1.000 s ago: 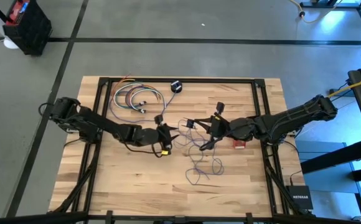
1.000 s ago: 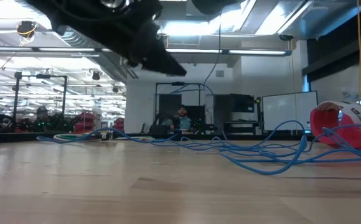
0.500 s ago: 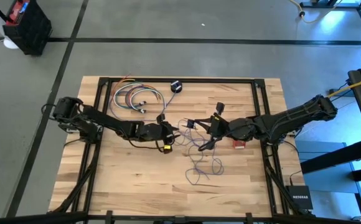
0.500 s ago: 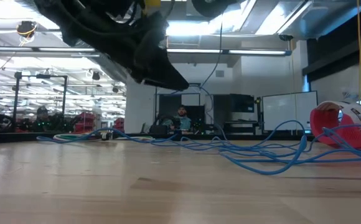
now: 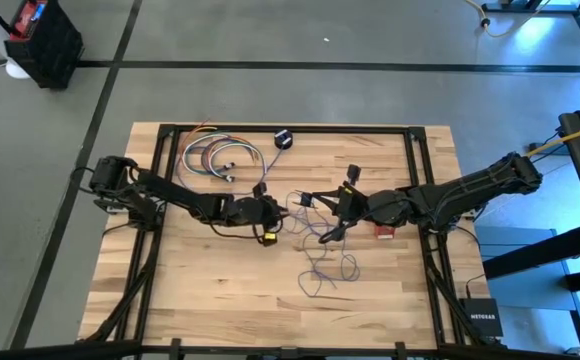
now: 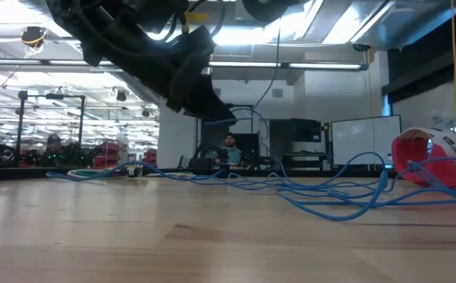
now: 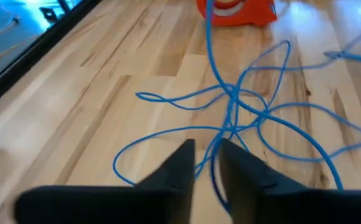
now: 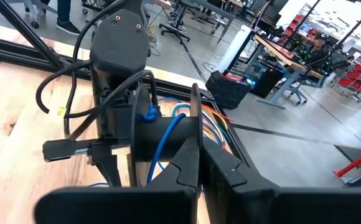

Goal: Coil cords
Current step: Coil the blue wire onto the spool

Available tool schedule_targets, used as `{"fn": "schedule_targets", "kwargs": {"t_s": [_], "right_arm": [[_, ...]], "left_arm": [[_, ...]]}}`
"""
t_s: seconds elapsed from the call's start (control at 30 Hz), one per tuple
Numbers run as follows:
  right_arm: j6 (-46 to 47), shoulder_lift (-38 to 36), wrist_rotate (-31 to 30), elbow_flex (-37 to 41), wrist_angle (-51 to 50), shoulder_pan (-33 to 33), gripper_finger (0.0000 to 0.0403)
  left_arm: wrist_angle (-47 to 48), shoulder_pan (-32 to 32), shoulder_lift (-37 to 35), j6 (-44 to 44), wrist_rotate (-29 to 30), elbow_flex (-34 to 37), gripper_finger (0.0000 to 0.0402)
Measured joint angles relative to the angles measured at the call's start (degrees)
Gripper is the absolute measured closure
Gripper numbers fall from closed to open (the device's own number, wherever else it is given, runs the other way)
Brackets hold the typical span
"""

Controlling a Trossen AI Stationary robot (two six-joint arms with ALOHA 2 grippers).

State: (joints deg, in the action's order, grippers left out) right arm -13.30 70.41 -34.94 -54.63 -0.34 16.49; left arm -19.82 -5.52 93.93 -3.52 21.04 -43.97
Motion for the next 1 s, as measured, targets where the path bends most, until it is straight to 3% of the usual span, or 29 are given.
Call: {"fn": "schedule_targets", "kwargs": {"t_s": [0.1,0.23,0.47,0.67,1.0], "right_arm": [[0.0,0.0,0.0,0.0,0.0,0.0,0.0391],[1.2,0.0,-1.6,0.0,0.1,0.0,0.0391],[1.7,0.0,-6.9,0.0,0.8,0.0,0.0391],[1.6,0.0,-7.6,0.0,5.6,0.0,0.0391],[-8.2,0.0,-7.1,-0.1,19.0,0.0,0.0391]], "left_arm": [[0.1,-0.6,-0.4,2.4,0.8,-0.2,0.0393],[-0.1,-4.3,-2.1,8.1,10.8,-2.9,0.0391],[-1.1,-15.4,-2.8,28.6,25.2,-7.7,0.0396],[5.4,-22.1,-2.1,38.8,25.7,-7.1,0.0395],[14.8,-24.5,-1.7,35.8,25.4,-7.1,0.0390]]}}
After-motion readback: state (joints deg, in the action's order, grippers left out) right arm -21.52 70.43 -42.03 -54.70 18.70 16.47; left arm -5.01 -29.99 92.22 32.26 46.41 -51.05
